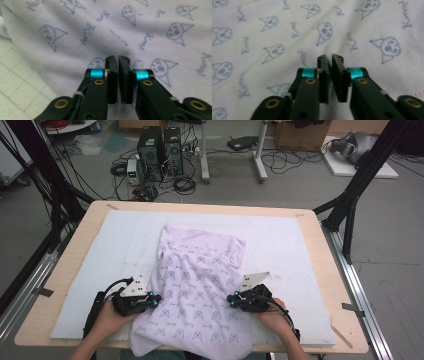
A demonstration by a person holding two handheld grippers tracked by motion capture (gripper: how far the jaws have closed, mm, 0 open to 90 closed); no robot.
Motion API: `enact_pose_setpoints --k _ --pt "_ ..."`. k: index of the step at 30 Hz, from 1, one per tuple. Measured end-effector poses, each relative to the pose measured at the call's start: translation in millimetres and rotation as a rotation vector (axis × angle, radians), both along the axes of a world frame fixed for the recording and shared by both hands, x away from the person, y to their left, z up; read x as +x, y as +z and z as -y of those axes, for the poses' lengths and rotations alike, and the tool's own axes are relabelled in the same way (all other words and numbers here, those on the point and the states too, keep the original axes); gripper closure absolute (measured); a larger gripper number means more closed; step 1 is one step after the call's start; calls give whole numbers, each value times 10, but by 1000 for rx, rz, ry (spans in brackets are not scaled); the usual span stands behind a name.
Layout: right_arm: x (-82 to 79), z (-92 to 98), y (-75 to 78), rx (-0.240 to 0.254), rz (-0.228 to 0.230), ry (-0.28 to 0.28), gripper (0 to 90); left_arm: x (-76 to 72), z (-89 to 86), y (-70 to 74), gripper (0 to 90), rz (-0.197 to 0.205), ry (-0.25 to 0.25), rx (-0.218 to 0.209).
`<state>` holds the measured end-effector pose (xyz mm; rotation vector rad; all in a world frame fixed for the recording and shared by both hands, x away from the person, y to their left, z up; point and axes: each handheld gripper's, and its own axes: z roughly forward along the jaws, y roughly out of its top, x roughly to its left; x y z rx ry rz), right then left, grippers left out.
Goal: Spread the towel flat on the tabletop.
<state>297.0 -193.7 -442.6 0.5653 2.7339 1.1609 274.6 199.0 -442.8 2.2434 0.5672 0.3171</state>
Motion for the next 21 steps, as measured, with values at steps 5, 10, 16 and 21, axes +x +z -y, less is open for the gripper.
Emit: enact_pose_setpoints --k 5,10,16,21 --pt "-106 37 104 45 14 19 868 -173 -80 107 879 46 15 -26" --pt "-289 135 271 102 34 41 868 -433 -176 286 879 39 -9 -85" --pt "-553 177 634 203 51 173 775 -559 -172 558 693 71 -57 -141" --pt "-360 142 619 124 100 87 692 -258 -106 408 645 68 -12 -90"
